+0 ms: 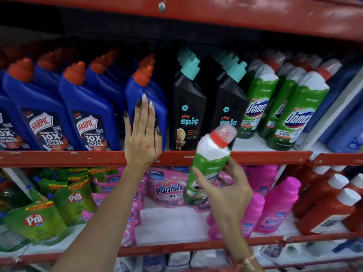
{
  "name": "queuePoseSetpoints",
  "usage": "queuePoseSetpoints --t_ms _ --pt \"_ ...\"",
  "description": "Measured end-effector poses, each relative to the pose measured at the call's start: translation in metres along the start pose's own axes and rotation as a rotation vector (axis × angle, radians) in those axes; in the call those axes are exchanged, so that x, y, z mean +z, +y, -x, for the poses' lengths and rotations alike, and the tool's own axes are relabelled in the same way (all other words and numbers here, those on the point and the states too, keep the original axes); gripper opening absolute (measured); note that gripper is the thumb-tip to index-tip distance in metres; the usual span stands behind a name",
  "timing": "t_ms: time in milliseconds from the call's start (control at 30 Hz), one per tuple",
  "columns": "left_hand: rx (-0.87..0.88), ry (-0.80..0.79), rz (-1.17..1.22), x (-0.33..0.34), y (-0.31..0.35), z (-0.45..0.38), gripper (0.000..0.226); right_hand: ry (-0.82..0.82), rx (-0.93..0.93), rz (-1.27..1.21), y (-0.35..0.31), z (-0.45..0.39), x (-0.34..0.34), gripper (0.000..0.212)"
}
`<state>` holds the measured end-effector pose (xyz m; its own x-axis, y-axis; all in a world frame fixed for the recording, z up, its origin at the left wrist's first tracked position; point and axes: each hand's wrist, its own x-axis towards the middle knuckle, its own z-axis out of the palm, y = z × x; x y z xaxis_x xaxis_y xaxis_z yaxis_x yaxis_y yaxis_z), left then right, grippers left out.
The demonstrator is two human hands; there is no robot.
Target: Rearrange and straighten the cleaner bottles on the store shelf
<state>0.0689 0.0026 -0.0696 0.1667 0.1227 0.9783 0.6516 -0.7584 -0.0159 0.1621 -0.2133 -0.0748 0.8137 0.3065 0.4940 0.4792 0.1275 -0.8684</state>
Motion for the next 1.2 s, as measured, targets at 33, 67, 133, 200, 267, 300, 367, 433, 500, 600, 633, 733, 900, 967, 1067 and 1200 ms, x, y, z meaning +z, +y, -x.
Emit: queuePoseSetpoints --t_ms 33,67,133,200,267,300,367,433,500,600,633,733,900,967,1067,1200 --pt "0.003 0.004 -0.002 0.000 0.000 -0.001 0.061 0.029 -0.040 -0.002 -0.009 -0.013 -0.006 0.076" --pt "0.002 0.002 -0.001 -0.001 0.001 0.001 0.062 0.058 -0.079 0.008 -0.017 -0.025 -0.012 0.076" --pt "0.002 0.004 0.002 -0.001 0.001 0.000 0.064 0.135 -0.158 0.035 -0.032 -0.052 -0.023 0.074" --pt "-0.002 0.000 0.001 -0.002 0.001 -0.001 0.064 0.210 -0.222 0.068 -0.043 -0.078 -0.032 0.074" --pt "-0.008 -0.008 -0.002 -0.002 0.002 -0.001 0.065 0.262 -0.242 0.066 -0.050 -0.102 -0.038 0.076" --pt "-0.009 -0.013 -0.001 -0.002 0.002 -0.001 0.065 0.289 -0.246 0.077 -0.051 -0.113 -0.040 0.078" --pt "-0.010 -0.019 0.000 -0.003 0.002 -0.001 0.065 0.320 -0.247 0.113 -0.050 -0.134 -0.041 0.078" --pt "-0.013 -0.023 -0.003 -0.003 0.002 -0.001 0.066 0.336 -0.233 0.149 -0.045 -0.153 -0.040 0.076" --pt "-0.016 -0.029 -0.008 -0.003 0.003 -0.001 0.067 0.342 -0.196 0.181 -0.036 -0.166 -0.037 0.075" --pt "-0.014 -0.034 -0.011 -0.003 0.003 -0.001 0.069 0.330 -0.126 0.221 -0.019 -0.178 -0.032 0.077" --pt "-0.014 -0.035 -0.012 -0.003 0.002 -0.001 0.069 0.321 -0.118 0.222 -0.015 -0.180 -0.031 0.078" --pt "-0.013 -0.040 -0.019 -0.003 0.002 -0.001 0.068 0.298 -0.161 0.258 -0.004 -0.188 -0.029 0.077" --pt "-0.011 -0.040 -0.031 -0.003 0.003 -0.001 0.068 0.311 -0.183 0.351 0.003 -0.193 -0.025 0.091" --pt "-0.013 -0.044 -0.033 -0.003 0.002 0.000 0.068 0.305 -0.196 0.386 0.005 -0.194 -0.025 0.091" --pt "-0.014 -0.037 -0.016 -0.005 0.005 -0.001 0.070 0.262 -0.172 0.415 0.006 -0.192 -0.022 0.091" --pt "-0.073 -0.043 0.041 -0.015 0.009 -0.007 0.071 0.313 -0.273 0.331 -0.003 -0.167 -0.007 0.075"
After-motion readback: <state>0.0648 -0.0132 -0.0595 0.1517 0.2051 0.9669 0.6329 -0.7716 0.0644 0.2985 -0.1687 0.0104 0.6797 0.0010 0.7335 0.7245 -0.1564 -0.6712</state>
